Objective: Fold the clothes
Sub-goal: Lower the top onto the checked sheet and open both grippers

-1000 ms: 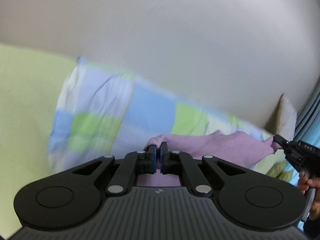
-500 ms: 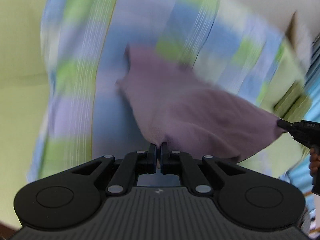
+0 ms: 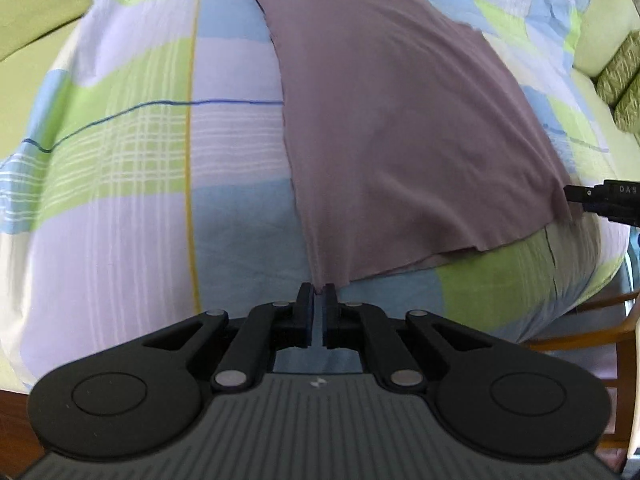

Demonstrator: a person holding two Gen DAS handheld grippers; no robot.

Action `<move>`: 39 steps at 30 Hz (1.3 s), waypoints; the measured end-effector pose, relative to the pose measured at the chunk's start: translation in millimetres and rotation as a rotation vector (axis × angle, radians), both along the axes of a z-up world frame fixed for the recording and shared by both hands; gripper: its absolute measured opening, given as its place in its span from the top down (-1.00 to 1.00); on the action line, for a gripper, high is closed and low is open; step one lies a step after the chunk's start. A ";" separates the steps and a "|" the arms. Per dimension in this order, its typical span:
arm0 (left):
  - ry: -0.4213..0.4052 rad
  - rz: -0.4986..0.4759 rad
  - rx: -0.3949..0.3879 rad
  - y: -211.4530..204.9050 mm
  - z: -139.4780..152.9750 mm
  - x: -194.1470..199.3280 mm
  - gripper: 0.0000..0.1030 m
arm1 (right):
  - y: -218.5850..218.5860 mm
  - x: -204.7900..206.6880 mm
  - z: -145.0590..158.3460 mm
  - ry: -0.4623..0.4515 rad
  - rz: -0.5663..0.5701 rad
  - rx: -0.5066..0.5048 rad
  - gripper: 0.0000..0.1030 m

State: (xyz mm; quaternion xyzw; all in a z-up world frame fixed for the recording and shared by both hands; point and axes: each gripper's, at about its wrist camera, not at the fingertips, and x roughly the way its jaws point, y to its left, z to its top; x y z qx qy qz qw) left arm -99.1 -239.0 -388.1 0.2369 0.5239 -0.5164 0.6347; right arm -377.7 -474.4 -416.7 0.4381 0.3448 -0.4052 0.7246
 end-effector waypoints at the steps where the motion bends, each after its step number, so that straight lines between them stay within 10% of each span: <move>1: 0.013 0.013 -0.010 0.9 2.4 -0.3 0.62 | -0.3 0.4 0.0 0.002 0.031 -0.018 0.25; 3: 0.042 0.068 -0.039 0.1 5.8 3.1 0.13 | -1.1 1.0 -0.1 -0.001 0.081 -0.038 0.23; 13: 0.336 0.432 -0.092 -11.1 -36.3 42.8 0.06 | 0.5 -21.7 -13.3 -0.159 0.074 -0.023 0.17; 16: 0.415 0.513 -0.087 -9.0 -49.1 50.1 0.31 | -3.3 -26.2 -24.9 -0.178 0.030 -0.007 0.17; 17: 0.423 0.515 -0.084 -7.9 -50.6 50.9 0.99 | -5.1 -28.1 -29.0 -0.199 0.017 0.002 0.17; 19: 0.430 0.503 -0.085 -5.3 -51.4 50.1 1.00 | -8.3 -30.6 -35.8 -0.240 0.002 0.030 0.33; 20: 0.418 0.490 -0.092 -4.4 -48.9 47.6 1.00 | -9.1 -31.2 -38.9 -0.259 0.003 0.045 0.89; 21: 0.400 0.473 -0.093 -5.2 -45.8 45.6 1.00 | -9.5 -30.1 -40.4 -0.266 0.011 0.059 0.96; 32: 0.096 0.114 -0.026 -14.9 46.0 27.4 1.00 | -16.9 -46.1 25.4 -0.252 0.100 0.040 0.97; 39: 0.078 0.076 0.094 1.9 -1.1 -3.2 1.00 | 2.9 -51.6 2.3 -0.122 0.147 0.115 0.97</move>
